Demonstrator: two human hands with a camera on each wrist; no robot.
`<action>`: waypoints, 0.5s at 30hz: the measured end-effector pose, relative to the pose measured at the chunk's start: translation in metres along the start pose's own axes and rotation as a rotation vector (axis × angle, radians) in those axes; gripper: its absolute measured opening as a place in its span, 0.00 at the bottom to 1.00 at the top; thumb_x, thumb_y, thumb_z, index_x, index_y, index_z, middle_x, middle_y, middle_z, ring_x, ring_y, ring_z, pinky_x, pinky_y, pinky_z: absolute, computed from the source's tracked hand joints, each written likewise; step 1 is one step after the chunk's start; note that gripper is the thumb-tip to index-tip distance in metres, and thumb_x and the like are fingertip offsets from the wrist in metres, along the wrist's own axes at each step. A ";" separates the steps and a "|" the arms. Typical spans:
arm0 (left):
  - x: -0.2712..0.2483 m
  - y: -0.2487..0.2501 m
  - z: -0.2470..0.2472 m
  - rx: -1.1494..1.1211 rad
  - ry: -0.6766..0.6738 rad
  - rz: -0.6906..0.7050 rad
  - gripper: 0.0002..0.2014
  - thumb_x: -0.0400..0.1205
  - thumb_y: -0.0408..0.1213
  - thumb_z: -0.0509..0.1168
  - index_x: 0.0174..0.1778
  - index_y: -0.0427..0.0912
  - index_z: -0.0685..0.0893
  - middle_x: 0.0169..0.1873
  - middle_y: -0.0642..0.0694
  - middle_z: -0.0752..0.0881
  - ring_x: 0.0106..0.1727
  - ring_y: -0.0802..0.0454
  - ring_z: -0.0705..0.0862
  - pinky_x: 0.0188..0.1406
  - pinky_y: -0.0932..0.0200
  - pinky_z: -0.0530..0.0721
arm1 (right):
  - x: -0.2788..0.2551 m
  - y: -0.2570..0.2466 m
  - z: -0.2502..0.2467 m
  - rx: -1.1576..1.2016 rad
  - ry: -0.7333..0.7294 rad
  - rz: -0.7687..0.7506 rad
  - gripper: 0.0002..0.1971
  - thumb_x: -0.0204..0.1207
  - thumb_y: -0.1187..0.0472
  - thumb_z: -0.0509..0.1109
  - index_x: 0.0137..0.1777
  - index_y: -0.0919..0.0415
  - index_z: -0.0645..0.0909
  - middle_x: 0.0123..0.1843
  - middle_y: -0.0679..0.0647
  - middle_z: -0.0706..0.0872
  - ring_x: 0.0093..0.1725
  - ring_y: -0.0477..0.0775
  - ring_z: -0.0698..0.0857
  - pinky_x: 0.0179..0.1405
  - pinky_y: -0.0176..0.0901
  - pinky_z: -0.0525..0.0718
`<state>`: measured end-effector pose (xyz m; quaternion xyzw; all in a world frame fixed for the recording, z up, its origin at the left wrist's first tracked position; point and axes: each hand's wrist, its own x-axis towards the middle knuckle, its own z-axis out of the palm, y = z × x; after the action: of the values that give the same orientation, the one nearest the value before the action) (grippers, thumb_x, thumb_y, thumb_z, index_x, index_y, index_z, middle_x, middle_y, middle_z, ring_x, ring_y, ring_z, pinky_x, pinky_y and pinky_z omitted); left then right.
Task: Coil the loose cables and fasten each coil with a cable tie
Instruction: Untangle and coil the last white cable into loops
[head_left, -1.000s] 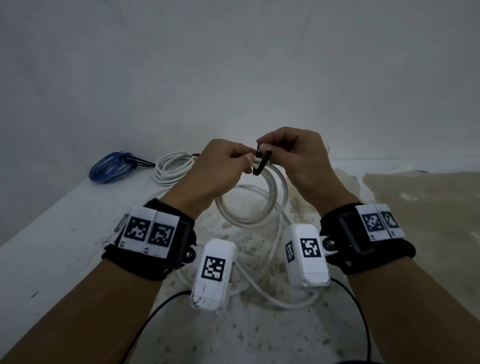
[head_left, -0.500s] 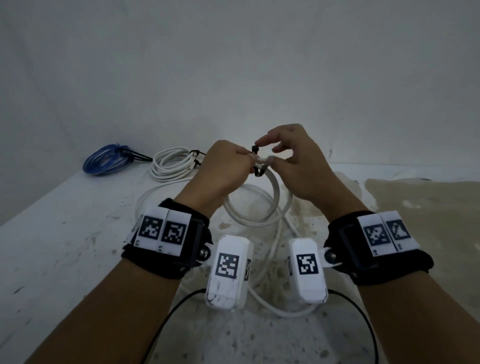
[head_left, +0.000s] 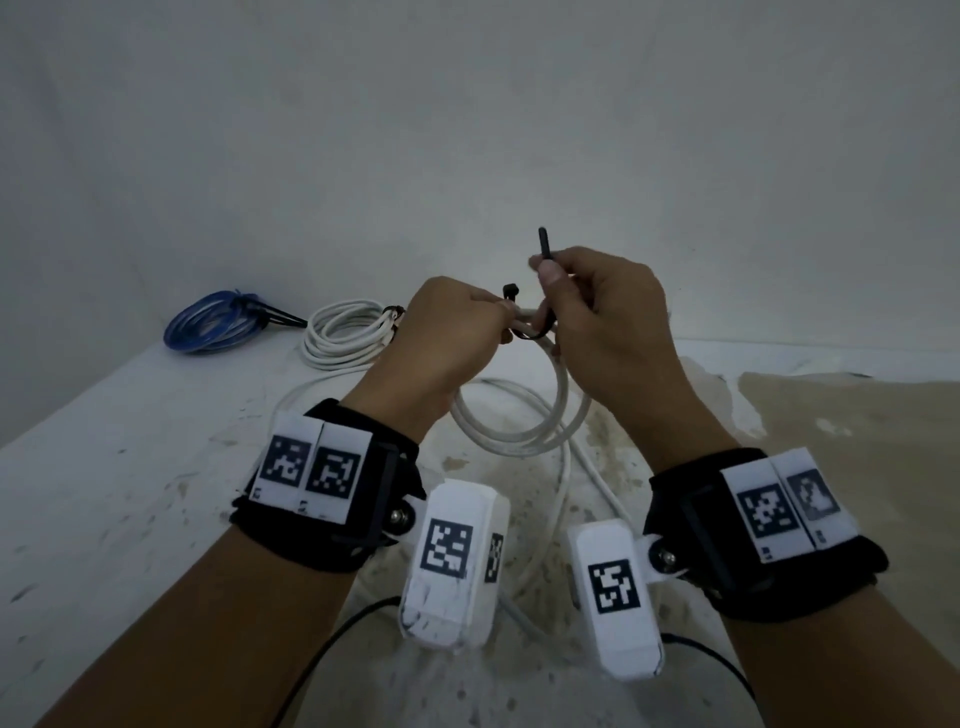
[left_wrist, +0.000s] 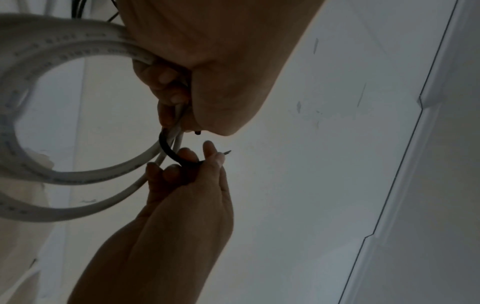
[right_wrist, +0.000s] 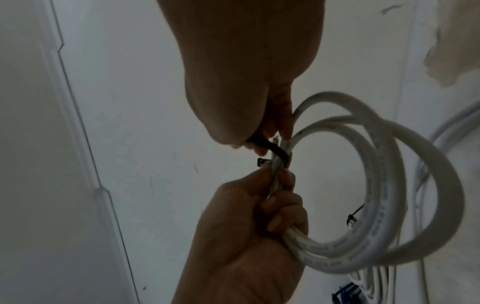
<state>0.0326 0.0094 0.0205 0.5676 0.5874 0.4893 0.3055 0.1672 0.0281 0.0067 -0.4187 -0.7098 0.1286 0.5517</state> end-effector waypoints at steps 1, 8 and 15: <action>0.000 0.001 0.001 0.013 0.006 0.002 0.09 0.82 0.35 0.67 0.41 0.42 0.93 0.32 0.50 0.88 0.26 0.67 0.81 0.34 0.61 0.75 | 0.000 -0.001 0.001 -0.079 0.016 -0.016 0.12 0.86 0.58 0.63 0.49 0.61 0.87 0.31 0.51 0.88 0.33 0.53 0.86 0.40 0.55 0.85; 0.004 -0.003 -0.004 0.043 0.065 -0.019 0.09 0.82 0.34 0.67 0.41 0.39 0.92 0.36 0.41 0.89 0.34 0.53 0.83 0.31 0.60 0.72 | 0.003 -0.006 -0.008 -0.317 -0.074 -0.046 0.12 0.81 0.67 0.65 0.49 0.62 0.91 0.40 0.52 0.92 0.43 0.52 0.88 0.48 0.47 0.84; 0.001 -0.004 -0.002 0.104 0.034 -0.021 0.10 0.80 0.32 0.68 0.35 0.44 0.90 0.33 0.44 0.89 0.15 0.63 0.74 0.20 0.68 0.69 | 0.000 -0.013 -0.008 -0.283 -0.184 -0.063 0.07 0.78 0.61 0.74 0.51 0.55 0.93 0.42 0.54 0.94 0.41 0.53 0.90 0.44 0.51 0.87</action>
<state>0.0293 0.0110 0.0173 0.5681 0.6231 0.4644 0.2709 0.1682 0.0176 0.0177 -0.4564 -0.7811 0.0477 0.4234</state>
